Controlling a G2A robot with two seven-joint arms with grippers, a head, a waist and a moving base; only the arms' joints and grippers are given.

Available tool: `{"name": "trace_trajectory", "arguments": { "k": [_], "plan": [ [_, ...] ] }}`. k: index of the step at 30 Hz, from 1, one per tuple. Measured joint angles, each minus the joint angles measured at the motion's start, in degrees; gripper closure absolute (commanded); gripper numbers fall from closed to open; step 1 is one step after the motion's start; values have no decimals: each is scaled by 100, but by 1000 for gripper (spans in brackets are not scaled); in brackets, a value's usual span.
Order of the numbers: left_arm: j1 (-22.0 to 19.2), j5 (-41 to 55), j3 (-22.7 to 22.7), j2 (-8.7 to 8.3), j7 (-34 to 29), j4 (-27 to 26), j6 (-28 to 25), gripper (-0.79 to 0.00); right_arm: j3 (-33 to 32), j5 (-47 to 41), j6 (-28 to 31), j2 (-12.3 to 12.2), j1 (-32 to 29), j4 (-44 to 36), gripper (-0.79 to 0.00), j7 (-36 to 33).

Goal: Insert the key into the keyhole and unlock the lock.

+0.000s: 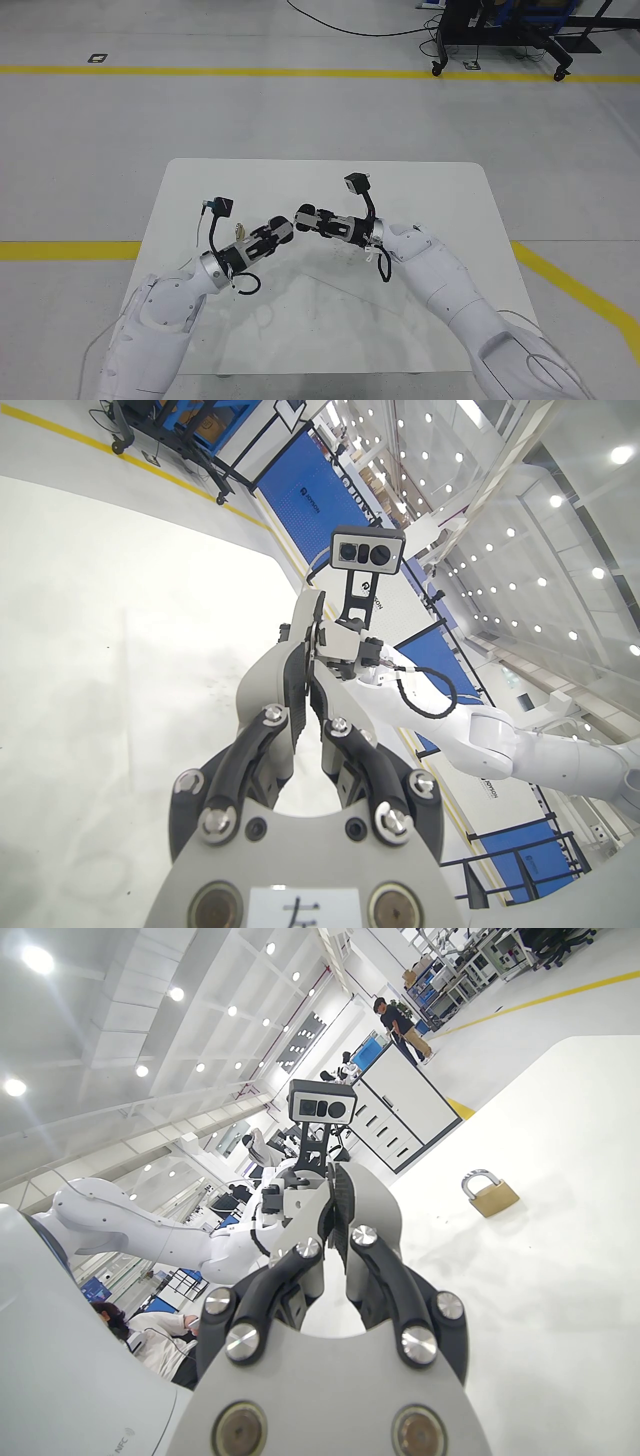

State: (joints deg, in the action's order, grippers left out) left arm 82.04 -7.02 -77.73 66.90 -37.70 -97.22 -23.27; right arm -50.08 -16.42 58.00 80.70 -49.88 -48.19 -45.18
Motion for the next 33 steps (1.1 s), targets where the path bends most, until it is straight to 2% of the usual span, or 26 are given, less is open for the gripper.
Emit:
{"name": "trace_trajectory", "arguments": {
  "k": [4,8,11,14,22,23,24,25,33],
  "plan": [
    [-1,35,25,-12,-37,-19,6,-191,-35,-43,0,13,-13,-1,0,-36],
    [1,5,44,-26,-69,-46,-60,-200,-68,-77,0,26,-21,3,0,-85],
    [10,-19,67,-36,-74,-62,-84,-160,-90,-84,0,34,-28,0,0,-111],
    [12,-25,85,-44,-64,-65,-89,0,-99,-70,0,40,-37,-10,0,-111],
    [15,9,89,-65,19,-49,-76,0,-120,-38,0,47,-52,-33,0,-110],
    [19,21,81,-66,46,-45,-66,0,-124,-38,0,48,-54,-34,-77,-110],
    [24,34,68,-69,86,-38,-47,0,-131,-39,0,49,-57,-34,-714,-110],
    [26,38,59,-71,111,-36,-32,0,-135,-39,0,49,-60,-35,-785,-110],
    [59,-216,-98,-103,429,-135,-152,0,-113,33,0,49,-53,-65,-785,-110]
  ]
}}
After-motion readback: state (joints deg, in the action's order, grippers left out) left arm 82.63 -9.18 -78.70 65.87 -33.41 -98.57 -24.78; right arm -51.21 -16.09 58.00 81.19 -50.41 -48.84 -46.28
